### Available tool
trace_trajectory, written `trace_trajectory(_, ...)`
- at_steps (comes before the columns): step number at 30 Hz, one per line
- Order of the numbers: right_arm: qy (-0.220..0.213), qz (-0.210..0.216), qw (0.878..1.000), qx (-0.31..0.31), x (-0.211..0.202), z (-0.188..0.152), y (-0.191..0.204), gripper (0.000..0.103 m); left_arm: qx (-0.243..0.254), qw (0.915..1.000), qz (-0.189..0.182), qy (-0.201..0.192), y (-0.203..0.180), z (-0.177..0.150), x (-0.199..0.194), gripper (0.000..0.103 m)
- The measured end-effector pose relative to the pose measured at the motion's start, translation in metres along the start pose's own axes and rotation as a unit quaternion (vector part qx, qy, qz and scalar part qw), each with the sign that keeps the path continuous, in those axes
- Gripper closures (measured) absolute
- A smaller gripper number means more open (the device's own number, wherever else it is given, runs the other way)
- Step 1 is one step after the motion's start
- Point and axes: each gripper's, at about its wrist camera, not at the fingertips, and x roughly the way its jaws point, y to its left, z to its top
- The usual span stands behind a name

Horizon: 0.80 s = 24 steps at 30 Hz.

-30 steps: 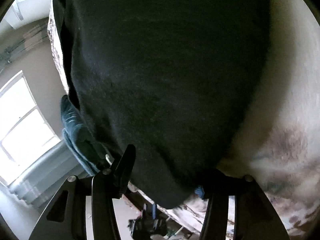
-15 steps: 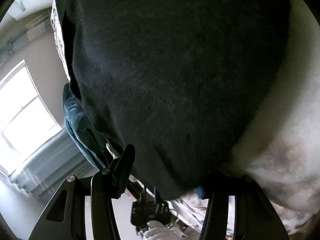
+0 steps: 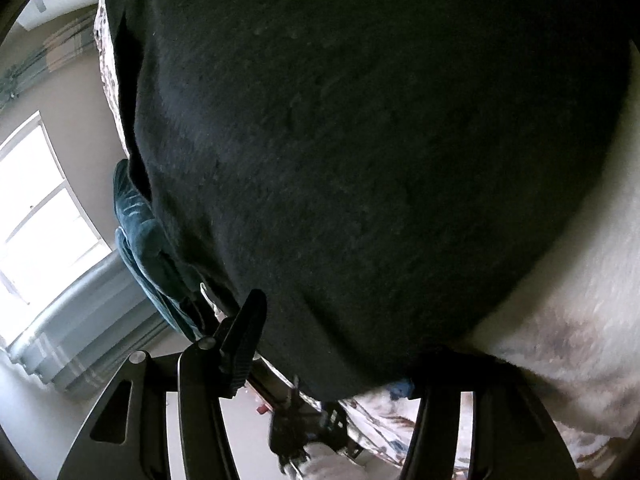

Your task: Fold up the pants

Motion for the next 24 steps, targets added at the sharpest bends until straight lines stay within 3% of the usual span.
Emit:
trace_trajectory(1, -0.005, -0.002, 1.0, -0.002, -0.002, 0.001, -0.001, 0.045, 0.016, 0.9997, 0.015, -0.008, -0.005, 0.0, -0.002, 0.072)
trace_trajectory(2, -0.012, -0.009, 1.0, -0.008, -0.003, 0.001, 0.0, 0.049, 0.031, 0.9989, 0.027, -0.022, -0.007, -0.003, -0.011, 0.082)
trace_trajectory(3, -0.028, -0.024, 0.999, -0.024, -0.008, -0.001, 0.003, 0.077, 0.052, 0.9971, 0.035, -0.043, -0.012, -0.009, -0.024, 0.093)
trace_trajectory(4, -0.043, -0.049, 0.997, -0.049, -0.014, -0.003, 0.008, 0.095, 0.063, 0.9958, 0.037, -0.056, -0.018, -0.011, -0.031, 0.093)
trace_trajectory(7, -0.063, -0.067, 0.992, -0.092, -0.024, -0.018, 0.034, 0.095, 0.081, 0.9911, 0.047, -0.095, -0.014, -0.023, -0.065, 0.094)
trace_trajectory(10, -0.074, -0.081, 0.988, -0.106, -0.035, -0.025, 0.039, 0.096, 0.04, 0.9935, 0.073, -0.077, 0.026, -0.025, -0.065, 0.095)
trace_trajectory(13, -0.052, -0.089, 0.992, -0.069, -0.023, -0.012, 0.021, 0.095, 0.072, 0.9908, 0.095, -0.064, 0.027, -0.026, -0.06, 0.092)
trace_trajectory(16, -0.014, -0.09, 0.994, -0.051, -0.017, 0.001, 0.019, 0.083, 0.145, 0.9765, 0.15, -0.056, -0.001, -0.031, -0.057, 0.09)
trace_trajectory(19, -0.017, -0.113, 0.991, -0.069, -0.037, 0.004, 0.025, 0.06, 0.189, 0.9607, 0.196, -0.055, -0.014, -0.046, -0.063, 0.082)
trace_trajectory(20, -0.029, -0.114, 0.991, -0.069, -0.05, 0.006, 0.026, 0.045, 0.19, 0.9578, 0.208, -0.057, -0.015, -0.051, -0.064, 0.076)
trace_trajectory(21, -0.042, -0.116, 0.99, -0.066, -0.061, 0.008, 0.026, 0.032, 0.185, 0.9583, 0.21, -0.06, -0.015, -0.055, -0.064, 0.075)
trace_trajectory(24, -0.099, -0.123, 0.986, -0.049, -0.107, 0.021, 0.022, 0.03, 0.142, 0.9699, 0.188, -0.063, 0.001, -0.067, -0.062, 0.075)
